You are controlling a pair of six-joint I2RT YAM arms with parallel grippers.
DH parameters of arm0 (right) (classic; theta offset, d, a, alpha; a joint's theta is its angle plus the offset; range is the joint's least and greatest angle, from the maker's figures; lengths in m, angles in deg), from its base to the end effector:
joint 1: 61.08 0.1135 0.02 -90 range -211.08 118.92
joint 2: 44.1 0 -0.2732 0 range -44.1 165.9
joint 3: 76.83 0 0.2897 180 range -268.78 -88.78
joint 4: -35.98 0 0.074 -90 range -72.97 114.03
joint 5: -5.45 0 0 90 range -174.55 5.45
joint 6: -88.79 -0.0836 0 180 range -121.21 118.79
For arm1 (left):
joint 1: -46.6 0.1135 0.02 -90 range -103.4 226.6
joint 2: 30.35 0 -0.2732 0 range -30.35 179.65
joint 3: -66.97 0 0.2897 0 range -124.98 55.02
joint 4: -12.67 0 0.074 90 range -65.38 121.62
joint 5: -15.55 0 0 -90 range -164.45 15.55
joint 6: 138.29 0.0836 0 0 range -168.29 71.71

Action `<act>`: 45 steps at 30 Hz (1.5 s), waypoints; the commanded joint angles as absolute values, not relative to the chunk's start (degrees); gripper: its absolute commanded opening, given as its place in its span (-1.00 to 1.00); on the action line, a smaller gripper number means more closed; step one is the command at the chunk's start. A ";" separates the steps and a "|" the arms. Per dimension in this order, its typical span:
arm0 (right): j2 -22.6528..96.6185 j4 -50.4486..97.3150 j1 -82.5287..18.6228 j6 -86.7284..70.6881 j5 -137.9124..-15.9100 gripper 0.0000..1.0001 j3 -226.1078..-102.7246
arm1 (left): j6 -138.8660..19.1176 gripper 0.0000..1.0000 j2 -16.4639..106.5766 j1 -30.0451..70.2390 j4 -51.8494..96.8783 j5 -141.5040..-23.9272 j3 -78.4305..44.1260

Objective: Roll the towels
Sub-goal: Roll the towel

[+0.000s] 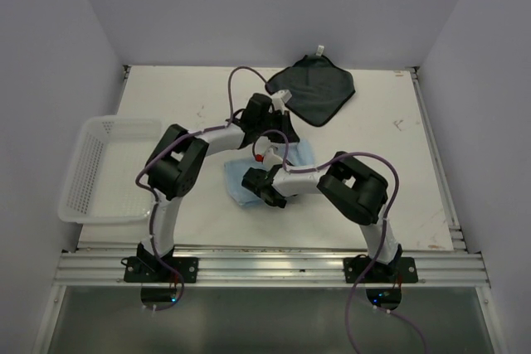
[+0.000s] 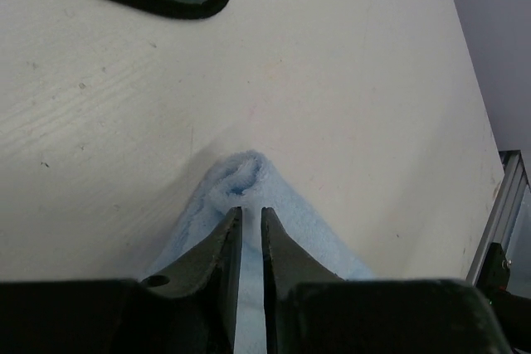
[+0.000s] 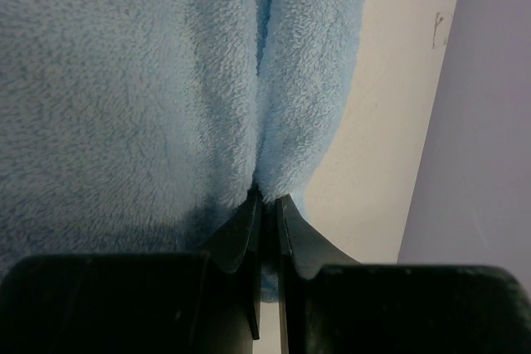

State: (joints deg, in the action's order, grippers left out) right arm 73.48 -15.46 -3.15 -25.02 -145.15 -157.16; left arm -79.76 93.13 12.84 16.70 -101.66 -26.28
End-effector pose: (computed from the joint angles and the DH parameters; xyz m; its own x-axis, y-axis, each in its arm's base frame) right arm 0.2633 0.2831 0.0653 -0.6493 -0.6630 -0.3725 -0.1566 0.5959 -0.7876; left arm 0.4307 -0.3339 0.1120 -0.8212 -0.0095 -0.5705 0.4452 0.6148 -0.6510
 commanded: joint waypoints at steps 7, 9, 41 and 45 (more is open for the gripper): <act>74.73 -12.97 -2.63 -25.99 -140.19 -1.00 -155.93 | -78.00 -0.34 85.58 15.75 17.50 -99.59 -26.81; 74.56 -12.62 -2.63 -26.25 -140.01 -1.00 -155.76 | -79.14 -0.29 85.49 15.83 16.98 -100.38 -26.81; 74.20 -11.74 -2.72 -26.34 -139.83 -1.00 -154.70 | -88.46 -0.55 100.52 10.56 2.47 -114.01 -23.20; 73.41 -11.48 -2.72 -26.34 -139.75 -1.00 -154.61 | -87.49 -0.54 102.01 10.56 4.67 -113.57 -23.82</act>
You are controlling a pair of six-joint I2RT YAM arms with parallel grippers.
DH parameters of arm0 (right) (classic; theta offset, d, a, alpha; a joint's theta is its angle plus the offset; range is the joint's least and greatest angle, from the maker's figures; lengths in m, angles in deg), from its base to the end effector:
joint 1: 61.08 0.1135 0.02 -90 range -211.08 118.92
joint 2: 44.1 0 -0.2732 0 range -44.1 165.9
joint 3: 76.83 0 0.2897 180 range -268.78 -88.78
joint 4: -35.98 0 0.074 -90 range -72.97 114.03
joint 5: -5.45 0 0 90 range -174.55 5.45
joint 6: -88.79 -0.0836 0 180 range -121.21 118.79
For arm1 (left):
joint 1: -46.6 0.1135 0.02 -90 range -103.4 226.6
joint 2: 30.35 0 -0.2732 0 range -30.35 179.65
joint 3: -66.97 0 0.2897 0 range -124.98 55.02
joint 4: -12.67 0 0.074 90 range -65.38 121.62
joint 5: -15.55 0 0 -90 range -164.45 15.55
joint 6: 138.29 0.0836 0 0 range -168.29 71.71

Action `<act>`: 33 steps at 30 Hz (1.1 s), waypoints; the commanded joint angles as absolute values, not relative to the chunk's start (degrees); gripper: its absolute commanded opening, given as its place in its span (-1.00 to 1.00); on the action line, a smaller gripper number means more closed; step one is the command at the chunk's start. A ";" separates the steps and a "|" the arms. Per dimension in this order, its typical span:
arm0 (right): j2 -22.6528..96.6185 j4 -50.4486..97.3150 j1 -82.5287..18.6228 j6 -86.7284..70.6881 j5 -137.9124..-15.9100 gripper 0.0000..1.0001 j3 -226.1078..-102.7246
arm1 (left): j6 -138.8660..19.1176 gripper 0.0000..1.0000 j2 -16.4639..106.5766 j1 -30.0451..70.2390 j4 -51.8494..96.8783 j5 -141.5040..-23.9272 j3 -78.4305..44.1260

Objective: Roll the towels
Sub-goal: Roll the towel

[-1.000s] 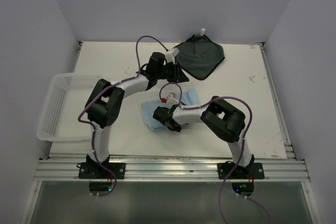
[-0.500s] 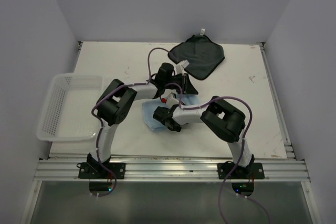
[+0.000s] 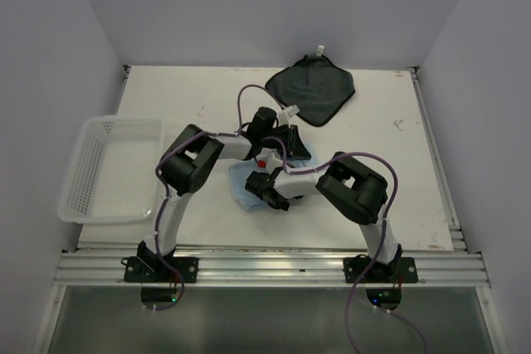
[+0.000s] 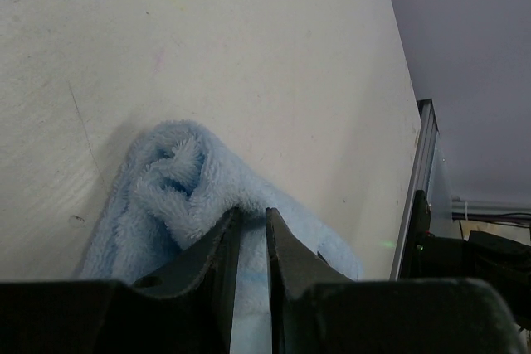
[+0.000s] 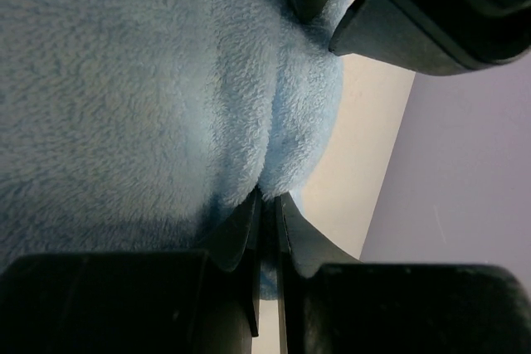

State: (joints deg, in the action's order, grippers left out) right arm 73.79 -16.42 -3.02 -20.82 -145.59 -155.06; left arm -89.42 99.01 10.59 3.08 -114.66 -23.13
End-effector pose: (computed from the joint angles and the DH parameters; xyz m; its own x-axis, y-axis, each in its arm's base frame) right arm 0.2561 0.2725 0.0557 -0.6415 -0.7219 -0.2596 -0.2253 0.5008 -0.8357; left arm 0.4029 -0.3596 0.0732 -0.8954 0.0298 -0.4443 0.4166 0.4083 -0.8122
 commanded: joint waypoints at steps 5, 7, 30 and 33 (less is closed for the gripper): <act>72.18 -10.78 -2.63 -26.78 -140.71 -0.95 -153.47 | -85.48 -0.53 102.45 10.65 8.09 -112.86 -25.14; 70.96 -9.99 -2.72 -26.96 -140.71 -0.87 -152.59 | -84.60 -0.53 102.54 10.65 10.28 -112.16 -26.27; 55.75 -1.02 -2.46 -30.30 -134.92 -0.30 -143.28 | -84.33 -0.57 100.87 11.18 11.17 -107.50 -24.52; 53.29 -0.14 -2.54 -30.47 -133.95 -0.29 -142.40 | -84.07 -0.57 101.05 11.18 11.26 -107.59 -24.70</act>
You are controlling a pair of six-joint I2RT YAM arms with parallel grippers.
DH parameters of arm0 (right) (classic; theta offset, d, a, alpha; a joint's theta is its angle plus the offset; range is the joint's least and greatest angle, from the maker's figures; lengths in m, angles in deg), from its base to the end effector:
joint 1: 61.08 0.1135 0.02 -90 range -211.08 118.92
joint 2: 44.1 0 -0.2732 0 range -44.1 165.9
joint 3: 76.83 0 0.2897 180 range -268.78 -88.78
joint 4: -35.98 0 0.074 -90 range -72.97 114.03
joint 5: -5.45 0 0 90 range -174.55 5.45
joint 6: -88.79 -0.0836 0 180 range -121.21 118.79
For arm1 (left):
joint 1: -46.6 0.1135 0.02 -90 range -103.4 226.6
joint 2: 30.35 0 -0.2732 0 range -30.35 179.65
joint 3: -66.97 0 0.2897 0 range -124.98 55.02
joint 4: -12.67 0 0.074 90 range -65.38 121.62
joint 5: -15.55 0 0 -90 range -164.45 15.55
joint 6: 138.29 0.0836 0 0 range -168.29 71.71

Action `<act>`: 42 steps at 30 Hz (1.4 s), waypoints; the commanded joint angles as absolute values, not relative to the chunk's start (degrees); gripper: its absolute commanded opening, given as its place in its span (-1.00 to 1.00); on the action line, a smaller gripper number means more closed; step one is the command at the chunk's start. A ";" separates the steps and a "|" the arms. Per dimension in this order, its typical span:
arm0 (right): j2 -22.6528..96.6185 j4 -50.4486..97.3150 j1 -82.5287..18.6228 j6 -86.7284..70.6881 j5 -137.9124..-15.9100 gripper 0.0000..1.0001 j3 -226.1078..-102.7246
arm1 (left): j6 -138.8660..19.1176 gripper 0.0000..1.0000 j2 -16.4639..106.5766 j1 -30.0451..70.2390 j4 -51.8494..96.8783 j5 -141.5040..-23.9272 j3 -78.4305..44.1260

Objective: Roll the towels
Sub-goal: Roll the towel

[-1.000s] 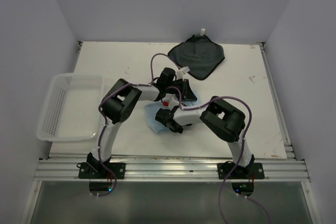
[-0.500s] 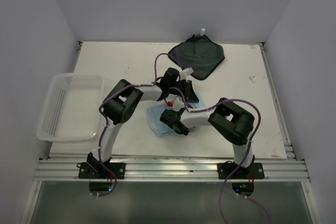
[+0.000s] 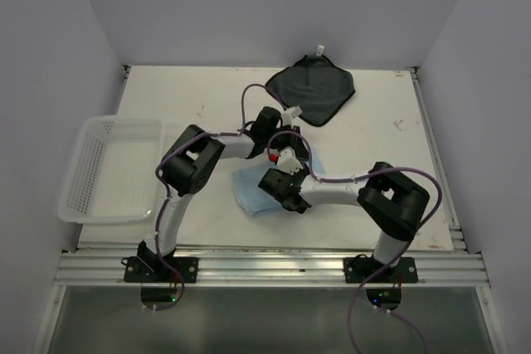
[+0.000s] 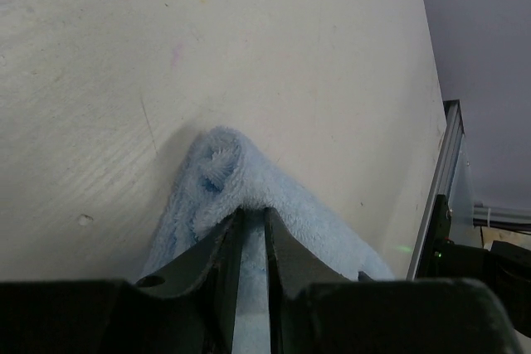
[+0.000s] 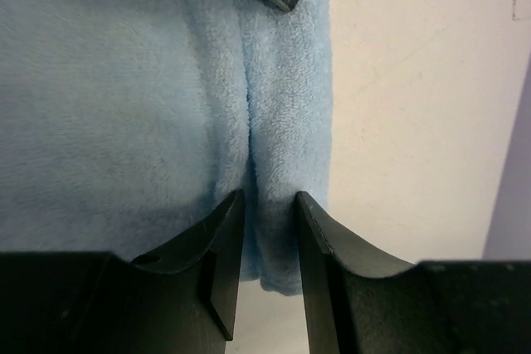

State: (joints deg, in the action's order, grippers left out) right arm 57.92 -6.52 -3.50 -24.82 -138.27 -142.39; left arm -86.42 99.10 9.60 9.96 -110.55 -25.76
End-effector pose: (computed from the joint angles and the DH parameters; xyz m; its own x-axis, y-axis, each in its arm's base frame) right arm 0.2357 0.2454 0.0874 -0.6491 -0.5799 -0.4924 -0.1711 0.7419 -0.6483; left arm 0.4041 -0.3662 0.0721 -0.8925 0.0478 -0.4486 0.4135 0.4842 -0.7711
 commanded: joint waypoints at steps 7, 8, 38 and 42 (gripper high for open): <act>51.53 -0.23 -2.54 -30.65 -132.19 -0.26 -142.75 | -82.84 -0.57 100.34 11.26 13.63 -106.53 -26.10; 51.53 -0.49 -2.54 -30.65 -131.93 -0.26 -142.75 | -82.75 -0.57 100.17 11.26 13.72 -106.45 -26.19; 21.56 17.16 -31.01 -40.84 -92.92 0.02 -118.58 | -82.31 -0.57 97.71 11.18 13.81 -105.13 -24.09; 21.21 19.37 -34.00 -42.60 -87.81 0.02 -116.30 | -81.61 -0.57 97.18 11.18 15.03 -104.43 -24.17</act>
State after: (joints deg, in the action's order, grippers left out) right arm 22.86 14.31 -32.59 -39.79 -95.64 -117.34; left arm -85.16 98.73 10.24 10.62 -109.48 -25.69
